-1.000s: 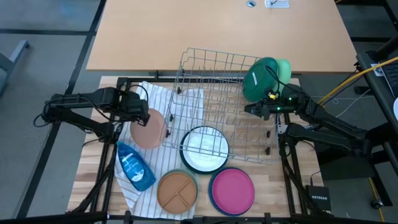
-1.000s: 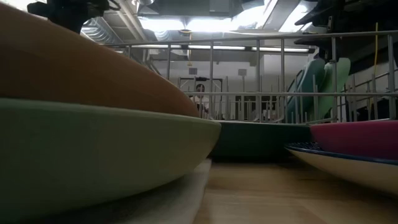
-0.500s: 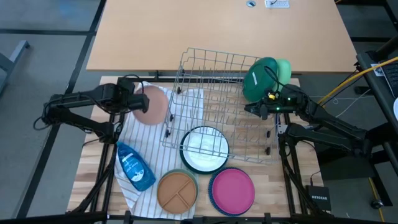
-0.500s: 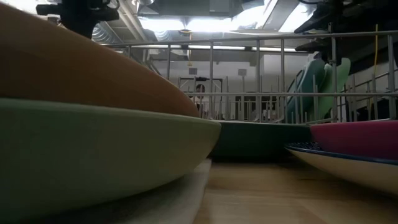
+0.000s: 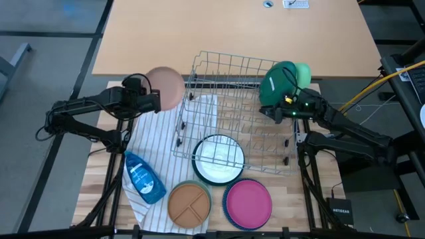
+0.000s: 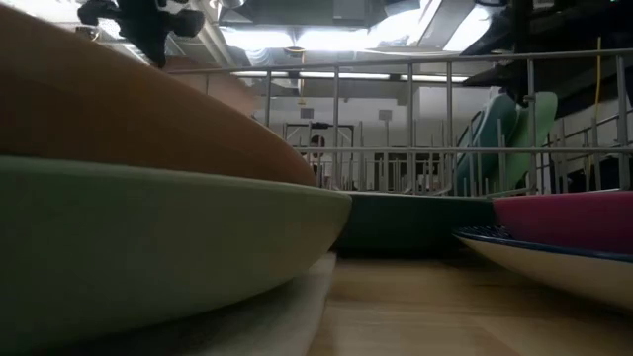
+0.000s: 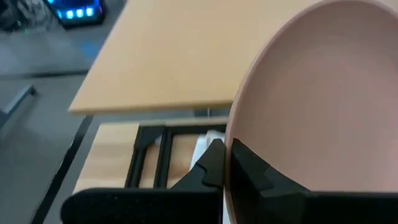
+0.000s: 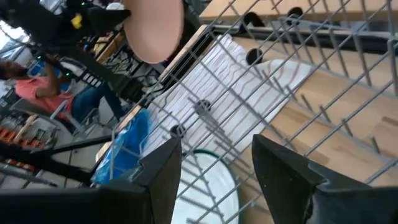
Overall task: Sort dishes
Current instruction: Put the light orange plate in the dish rack
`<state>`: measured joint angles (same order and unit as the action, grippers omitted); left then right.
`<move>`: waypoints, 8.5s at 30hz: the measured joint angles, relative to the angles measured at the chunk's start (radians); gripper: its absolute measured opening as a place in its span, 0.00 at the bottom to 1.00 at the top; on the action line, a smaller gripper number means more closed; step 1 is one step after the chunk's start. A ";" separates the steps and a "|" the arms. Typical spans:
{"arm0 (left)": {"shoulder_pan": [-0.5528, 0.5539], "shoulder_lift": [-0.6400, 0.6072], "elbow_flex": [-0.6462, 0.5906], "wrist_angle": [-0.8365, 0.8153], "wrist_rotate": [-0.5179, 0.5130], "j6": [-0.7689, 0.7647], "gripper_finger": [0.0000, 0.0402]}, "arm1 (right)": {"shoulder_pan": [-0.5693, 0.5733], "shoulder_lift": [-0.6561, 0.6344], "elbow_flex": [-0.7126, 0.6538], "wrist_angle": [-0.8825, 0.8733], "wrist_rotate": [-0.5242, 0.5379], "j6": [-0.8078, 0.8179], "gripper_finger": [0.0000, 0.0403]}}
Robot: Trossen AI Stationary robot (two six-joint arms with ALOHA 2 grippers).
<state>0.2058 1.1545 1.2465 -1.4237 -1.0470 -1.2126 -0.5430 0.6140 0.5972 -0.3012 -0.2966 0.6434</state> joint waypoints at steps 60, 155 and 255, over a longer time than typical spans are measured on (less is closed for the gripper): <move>-0.032 0.157 -0.001 0.387 1.254 0.067 0.00 | 0.514 0.574 0.092 0.669 -0.050 -1.596 0.50; 0.128 0.194 -0.001 0.767 0.983 0.989 0.35 | 0.595 0.393 0.618 -0.319 0.389 0.285 0.02; 0.128 0.195 -0.180 1.016 0.983 0.967 0.35 | 1.380 0.512 0.302 -0.668 1.395 1.195 0.06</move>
<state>0.3336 1.3491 1.0668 -0.4080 -0.0635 -0.2455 0.8373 1.1264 0.8993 -0.9693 1.0985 1.8382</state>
